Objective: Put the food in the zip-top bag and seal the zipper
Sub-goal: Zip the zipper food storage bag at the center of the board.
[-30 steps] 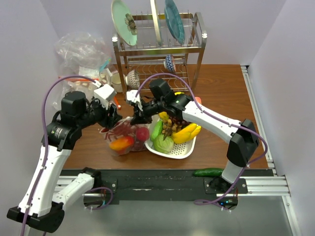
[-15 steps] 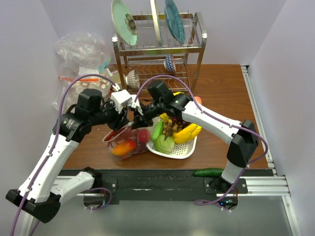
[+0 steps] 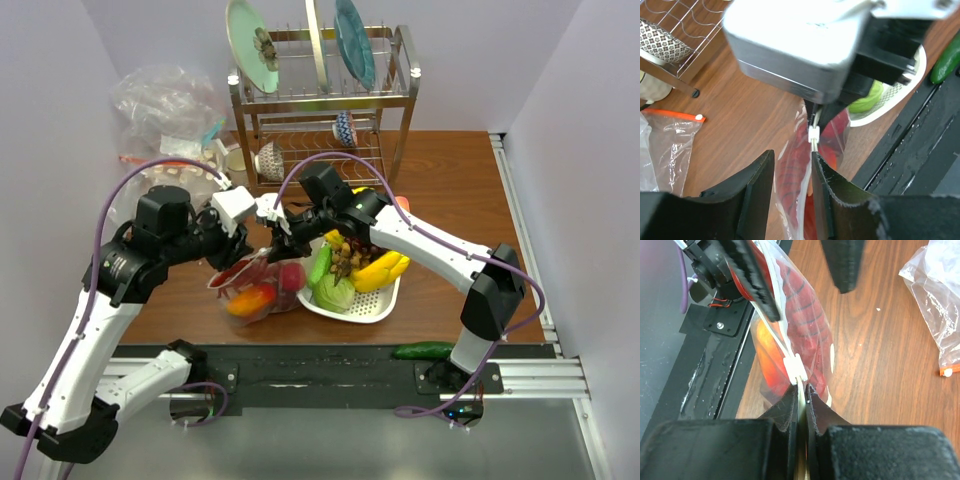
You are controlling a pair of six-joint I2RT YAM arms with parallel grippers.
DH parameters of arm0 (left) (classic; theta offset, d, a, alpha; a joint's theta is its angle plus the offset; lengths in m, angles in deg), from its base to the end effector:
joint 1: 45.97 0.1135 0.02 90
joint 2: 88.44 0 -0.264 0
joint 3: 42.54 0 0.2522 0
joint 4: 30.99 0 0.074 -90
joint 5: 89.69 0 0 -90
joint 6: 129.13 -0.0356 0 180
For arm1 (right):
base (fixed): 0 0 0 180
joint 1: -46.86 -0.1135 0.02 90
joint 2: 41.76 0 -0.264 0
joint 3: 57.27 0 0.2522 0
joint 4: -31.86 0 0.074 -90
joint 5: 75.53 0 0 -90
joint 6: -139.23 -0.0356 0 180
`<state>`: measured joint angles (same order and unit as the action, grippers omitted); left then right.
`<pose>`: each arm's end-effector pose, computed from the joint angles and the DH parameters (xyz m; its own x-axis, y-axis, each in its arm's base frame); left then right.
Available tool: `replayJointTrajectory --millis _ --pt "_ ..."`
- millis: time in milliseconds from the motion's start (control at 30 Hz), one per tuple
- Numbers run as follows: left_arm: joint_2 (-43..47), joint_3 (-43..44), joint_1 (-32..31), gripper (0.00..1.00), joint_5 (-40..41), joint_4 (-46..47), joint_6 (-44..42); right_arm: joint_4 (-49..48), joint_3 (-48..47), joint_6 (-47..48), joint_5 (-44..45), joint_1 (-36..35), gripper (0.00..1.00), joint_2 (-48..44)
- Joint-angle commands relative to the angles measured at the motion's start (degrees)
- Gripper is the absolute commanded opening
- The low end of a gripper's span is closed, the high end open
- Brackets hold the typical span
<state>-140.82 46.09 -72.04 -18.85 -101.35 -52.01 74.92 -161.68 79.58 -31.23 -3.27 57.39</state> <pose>0.1308 -0.0770 0.4114 -0.3441 0.4028 -0.8482 0.7549 0.6558 0.0051 0.2312 0.3166 0.3367 0.1150 -0.4129 -0.9035 -0.9739 -0.2259 -0.0207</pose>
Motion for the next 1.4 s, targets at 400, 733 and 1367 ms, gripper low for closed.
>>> replayJointTrajectory --millis 400,733,1367 --pt "-3.43 -0.08 -3.02 0.33 1.58 -1.15 -2.32 -0.38 -2.78 0.50 -2.91 0.12 0.00 -3.35" --pt "-4.13 -2.45 -5.13 0.31 2.90 -2.81 -2.41 -0.65 -3.57 0.33 -2.56 0.12 0.00 -3.44" --pt "6.14 7.92 -5.40 0.57 18.35 9.82 10.30 -8.21 -3.56 -10.04 4.81 0.21 0.00 -4.50"
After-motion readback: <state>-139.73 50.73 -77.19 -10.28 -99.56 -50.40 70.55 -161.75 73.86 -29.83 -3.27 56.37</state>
